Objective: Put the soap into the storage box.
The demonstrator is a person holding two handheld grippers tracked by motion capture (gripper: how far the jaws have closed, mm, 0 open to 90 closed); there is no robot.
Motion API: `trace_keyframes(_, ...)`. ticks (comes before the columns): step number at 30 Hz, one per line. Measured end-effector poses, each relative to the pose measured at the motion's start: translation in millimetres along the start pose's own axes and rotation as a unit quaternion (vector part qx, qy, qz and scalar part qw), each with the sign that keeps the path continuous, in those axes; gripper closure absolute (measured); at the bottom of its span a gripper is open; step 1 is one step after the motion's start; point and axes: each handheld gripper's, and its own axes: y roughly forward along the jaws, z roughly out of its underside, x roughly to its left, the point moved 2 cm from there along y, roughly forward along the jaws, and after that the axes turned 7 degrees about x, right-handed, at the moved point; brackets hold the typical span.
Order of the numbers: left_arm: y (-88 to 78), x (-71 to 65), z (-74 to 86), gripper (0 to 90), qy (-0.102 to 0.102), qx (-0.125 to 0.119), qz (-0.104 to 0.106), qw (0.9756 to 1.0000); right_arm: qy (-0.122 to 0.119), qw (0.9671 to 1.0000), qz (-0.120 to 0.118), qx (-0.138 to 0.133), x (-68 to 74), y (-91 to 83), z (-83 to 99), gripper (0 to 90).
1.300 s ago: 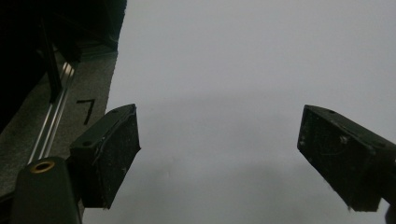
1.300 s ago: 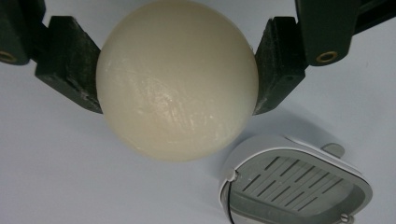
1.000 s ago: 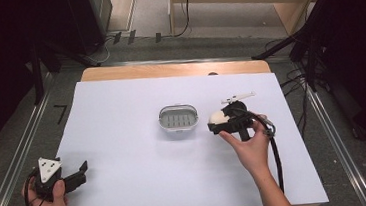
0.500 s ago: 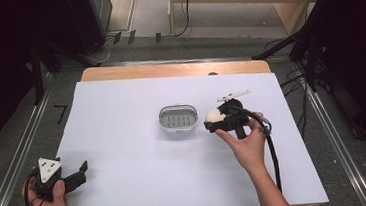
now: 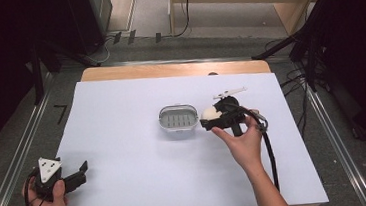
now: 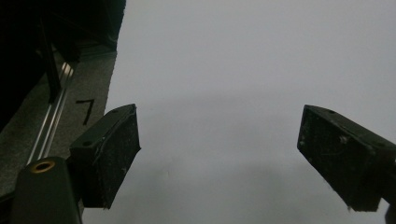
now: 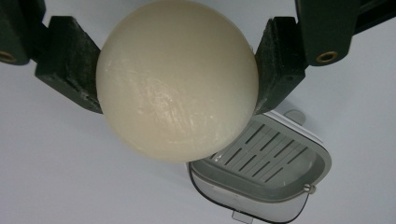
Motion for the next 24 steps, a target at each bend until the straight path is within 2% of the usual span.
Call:
trace_keyframes(19,-0.2,0.2,0.0,13.8,-0.001,-0.001,0.000,1.0000,-0.016,0.9999,-0.007,-0.002,15.5,3.1,-16.2,25.1)
trace_keyframes(24,0.0,0.1,0.0,13.8,0.000,-0.001,0.000,1.0000,-0.019,0.9997,-0.013,0.000,21.7,9.0,-20.1,25.1)
